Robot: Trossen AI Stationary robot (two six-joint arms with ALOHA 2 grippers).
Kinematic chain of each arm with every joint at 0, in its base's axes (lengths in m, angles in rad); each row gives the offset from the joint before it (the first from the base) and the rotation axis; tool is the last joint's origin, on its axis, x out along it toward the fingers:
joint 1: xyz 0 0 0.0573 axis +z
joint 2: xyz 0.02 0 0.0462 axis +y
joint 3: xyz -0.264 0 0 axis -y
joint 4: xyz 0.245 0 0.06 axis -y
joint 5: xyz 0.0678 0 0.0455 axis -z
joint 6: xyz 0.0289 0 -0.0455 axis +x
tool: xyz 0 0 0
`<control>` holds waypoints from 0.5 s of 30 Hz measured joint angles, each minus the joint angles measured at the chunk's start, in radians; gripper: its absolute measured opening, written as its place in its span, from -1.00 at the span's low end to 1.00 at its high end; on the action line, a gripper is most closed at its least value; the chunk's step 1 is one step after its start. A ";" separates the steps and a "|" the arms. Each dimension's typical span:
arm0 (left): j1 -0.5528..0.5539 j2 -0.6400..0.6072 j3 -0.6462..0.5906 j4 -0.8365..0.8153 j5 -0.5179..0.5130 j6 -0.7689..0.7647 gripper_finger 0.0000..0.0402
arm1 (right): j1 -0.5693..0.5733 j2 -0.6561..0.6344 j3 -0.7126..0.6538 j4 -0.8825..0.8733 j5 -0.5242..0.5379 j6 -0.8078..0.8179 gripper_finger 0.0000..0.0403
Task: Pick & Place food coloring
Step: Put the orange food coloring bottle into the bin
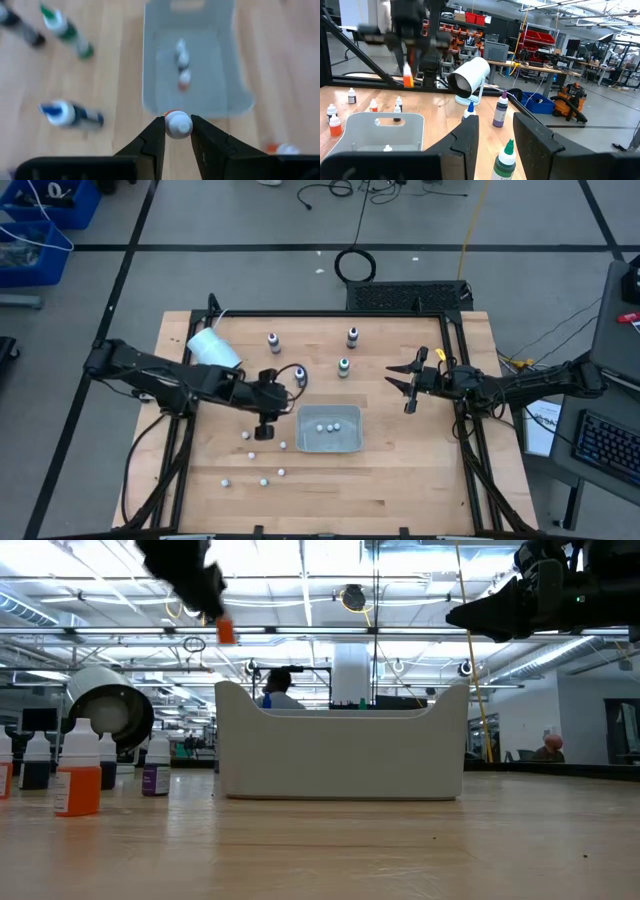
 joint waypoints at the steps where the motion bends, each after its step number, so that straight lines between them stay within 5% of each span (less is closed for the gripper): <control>1: -0.001 0.001 0.020 0.000 0.004 0.006 -0.54 | 0.000 0.000 0.000 0.000 0.000 0.000 -0.43; 15: -0.045 0.383 0.266 -0.074 0.190 0.191 -0.54 | 0.000 0.000 0.000 -0.001 0.001 0.000 -0.43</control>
